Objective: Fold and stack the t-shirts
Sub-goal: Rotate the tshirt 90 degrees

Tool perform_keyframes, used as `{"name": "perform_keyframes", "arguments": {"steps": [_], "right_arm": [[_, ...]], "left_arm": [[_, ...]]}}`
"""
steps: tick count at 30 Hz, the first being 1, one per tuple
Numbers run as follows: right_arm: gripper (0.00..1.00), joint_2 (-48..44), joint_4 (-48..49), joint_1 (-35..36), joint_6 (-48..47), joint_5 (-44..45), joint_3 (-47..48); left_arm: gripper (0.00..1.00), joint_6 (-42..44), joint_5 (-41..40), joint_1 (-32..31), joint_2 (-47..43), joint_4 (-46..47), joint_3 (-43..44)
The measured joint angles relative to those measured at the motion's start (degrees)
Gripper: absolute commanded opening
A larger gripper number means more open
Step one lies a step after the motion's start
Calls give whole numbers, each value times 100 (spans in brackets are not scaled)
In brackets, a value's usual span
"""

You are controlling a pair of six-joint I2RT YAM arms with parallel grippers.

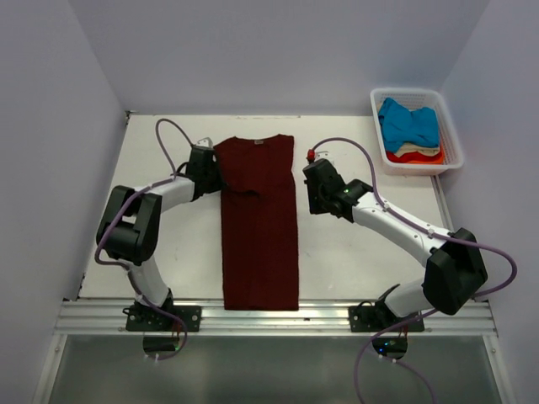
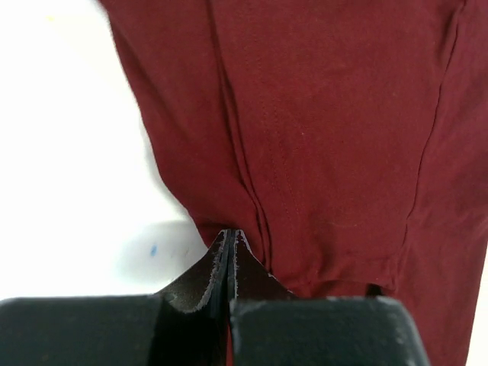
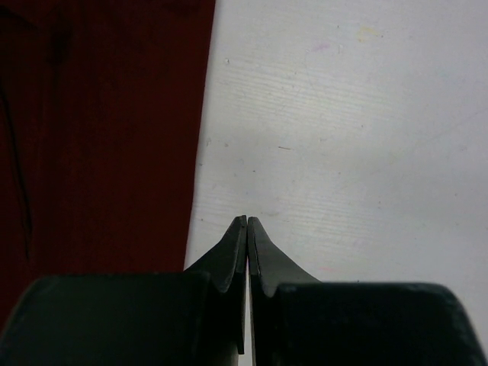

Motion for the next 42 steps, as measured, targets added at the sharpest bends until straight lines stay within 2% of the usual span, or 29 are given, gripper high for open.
{"name": "perform_keyframes", "arguments": {"steps": [8,9,10,12,13,14,17,18,19,20,21,25,28,33,37,42], "right_arm": [[0,0,-4,-42,-35,22,-2],[0,0,-7,-44,-42,24,-2],[0,0,-7,-52,-44,24,-2],[0,0,-7,-68,-44,22,-2],[0,0,-7,-68,-44,17,-2],[0,0,-7,-68,-44,9,-2],[25,-11,-2,-74,-7,-157,-22],[42,-33,42,-76,15,-273,-74],[54,-76,109,-79,55,-387,-170],[54,-184,149,-79,98,-629,-404],[56,-280,337,-76,205,-883,-629],[60,-1019,632,-2,671,-1585,-1709],[60,-1497,734,203,1075,-1991,-2249],[58,-1755,942,839,1685,-2249,-2555],[57,-1751,1139,1178,2076,-2426,-2715],[57,-1755,1276,1316,2402,-2494,-2909]], "left_arm": [[0,-20,444,116,901,175,695],[2,-11,490,138,968,186,785],[30,-11,555,162,1029,219,846],[56,22,704,197,1040,304,863],[86,20,756,197,994,341,855],[100,55,789,197,905,391,789],[100,37,881,197,120,516,92],[100,39,911,201,-341,501,-293],[100,39,962,210,-863,413,-658],[100,39,1047,210,-1794,175,-1117],[100,39,1189,199,-2253,173,-1303],[100,-46,1775,149,-3912,-334,-2332],[100,-278,2223,15,-4745,-839,-3067],[97,-581,2597,-446,-5357,-2000,-3403],[90,-660,2782,-719,-5696,-2717,-3375],[80,-660,2830,-769,-5845,-3733,-3322]]}}
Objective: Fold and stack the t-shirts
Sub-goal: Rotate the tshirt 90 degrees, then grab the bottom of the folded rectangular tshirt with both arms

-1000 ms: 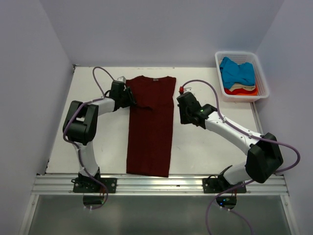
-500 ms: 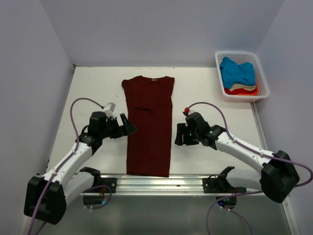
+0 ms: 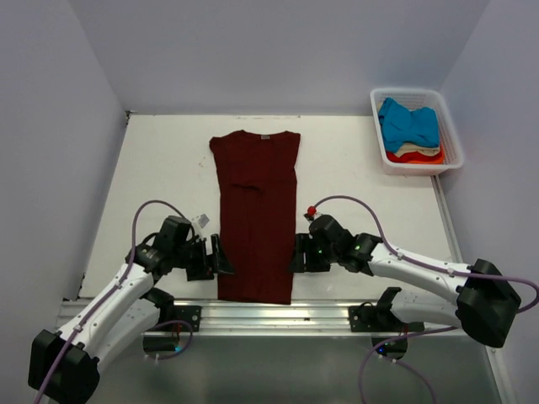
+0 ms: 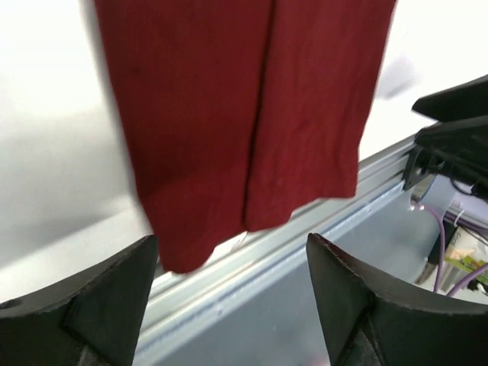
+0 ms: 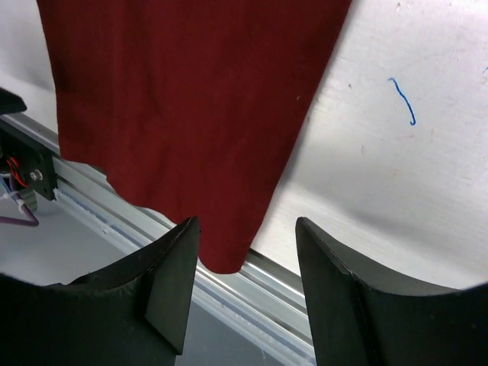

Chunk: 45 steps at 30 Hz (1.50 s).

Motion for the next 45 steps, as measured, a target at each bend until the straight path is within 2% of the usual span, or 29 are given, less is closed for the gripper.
{"name": "perform_keyframes", "arguments": {"steps": [10,17,27,36,41,45], "right_arm": [[56,-116,170,7,343,-205,-341],[54,-87,621,7,437,-444,-527],[47,-144,863,7,459,-643,-627],[47,-330,855,7,592,-763,-866],[46,-402,857,7,682,-841,-933],[45,-400,881,31,763,-940,-979]], "left_arm": [[74,-269,55,-203,-186,-1012,-46],[71,-522,-90,-208,-105,-1224,-269],[66,-833,-264,-391,774,-807,-343],[60,-918,-142,-476,1421,-243,-326],[51,-968,-26,-511,1530,-57,-374],[35,-981,39,-551,1637,90,-428]]}}
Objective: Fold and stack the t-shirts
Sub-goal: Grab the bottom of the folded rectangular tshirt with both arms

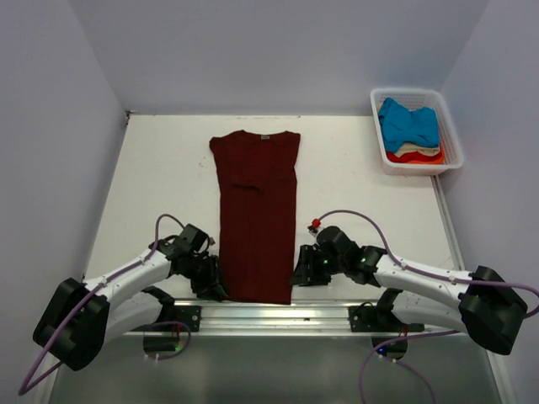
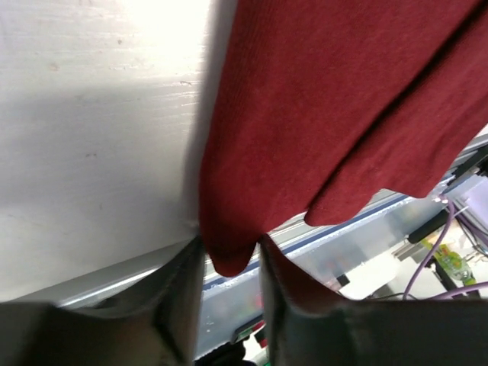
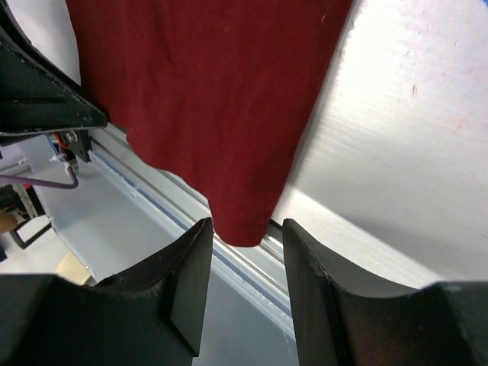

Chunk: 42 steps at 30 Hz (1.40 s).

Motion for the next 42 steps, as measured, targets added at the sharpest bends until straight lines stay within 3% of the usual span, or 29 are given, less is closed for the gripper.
{"name": "perform_keyframes", "arguments": {"steps": [4,6,14,24,25,27,28,29,35,42], "right_arm": [[45,76,59,55,85,-48,-74],[45,111,111,81,131,-96,-127],[45,426,544,415,446,-262,-361],[43,1123,1440,850,807,-275,-356],[40,1143,1469,859,817,-273,-356],[24,1217,1545,872,815,-260,-356],[3,1263,1561,874,828,-240,-356],[0,1322,1565,876,822,-203,-356],[0,1307,1443,881,824,-131,-332],[0,474,374,881,560,216,138]], "left_arm": [[8,11,24,-37,74,129,-70],[0,17,39,-42,87,186,-90],[0,17,-96,-87,15,772,-90],[0,4,-247,-140,-201,866,-111],[0,4,-249,-140,-227,870,-129],[0,-2,-251,-140,-286,861,-177],[0,-2,-251,-140,-315,857,-188],[0,-2,-251,-140,-343,857,-192],[0,-2,-249,-144,-595,837,-192],[0,-7,-264,-223,-1368,745,-151]]}}
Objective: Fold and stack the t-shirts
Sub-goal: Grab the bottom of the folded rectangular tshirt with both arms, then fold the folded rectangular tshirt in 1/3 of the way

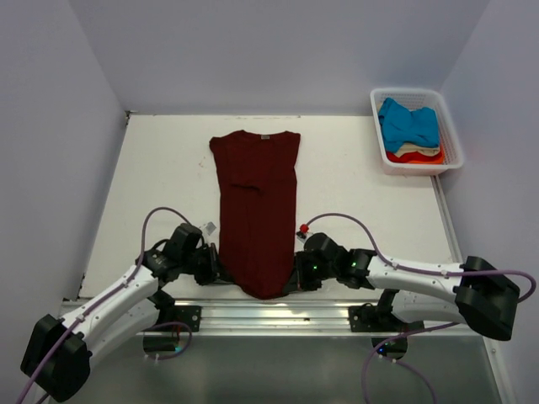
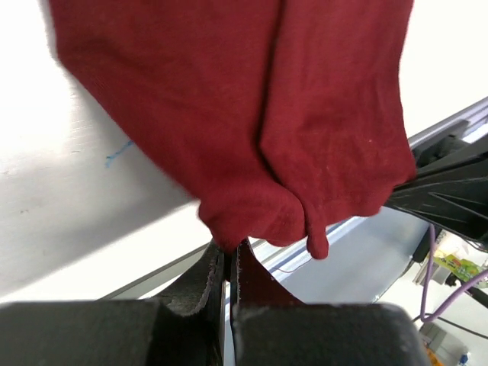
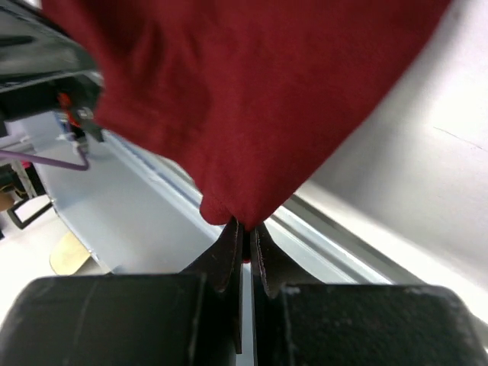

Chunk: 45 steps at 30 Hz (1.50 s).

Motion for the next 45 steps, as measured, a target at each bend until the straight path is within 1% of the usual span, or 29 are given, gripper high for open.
{"name": "perform_keyframes", "arguments": {"steps": [4,9,15,20,28,32,39,45], "right_arm": [[0,-188,-483,0,-188,251,409],[0,-186,-1147,0,-468,597,872],[0,-181,-1812,-37,-835,1200,1469],[0,-87,-2114,-267,-1209,1624,1832],[0,455,-2240,-892,-1908,2044,2256],[0,953,-2175,-1161,-2288,2140,2533],[0,1740,-1926,-1252,-2699,2212,2957],[0,2031,-1768,-1252,-2870,2221,3182]], "left_arm": [[0,-13,0,-4,-214,2,2],[0,46,-76,-26,-205,-24,116],[0,317,-457,-28,-46,57,579],[0,466,-658,-28,249,391,643],[0,745,-1064,-28,664,1021,643],[0,852,-1292,-28,935,1390,680],[0,968,-1495,-28,1469,2004,870],[0,1150,-1731,-28,1506,2170,1029]]}}
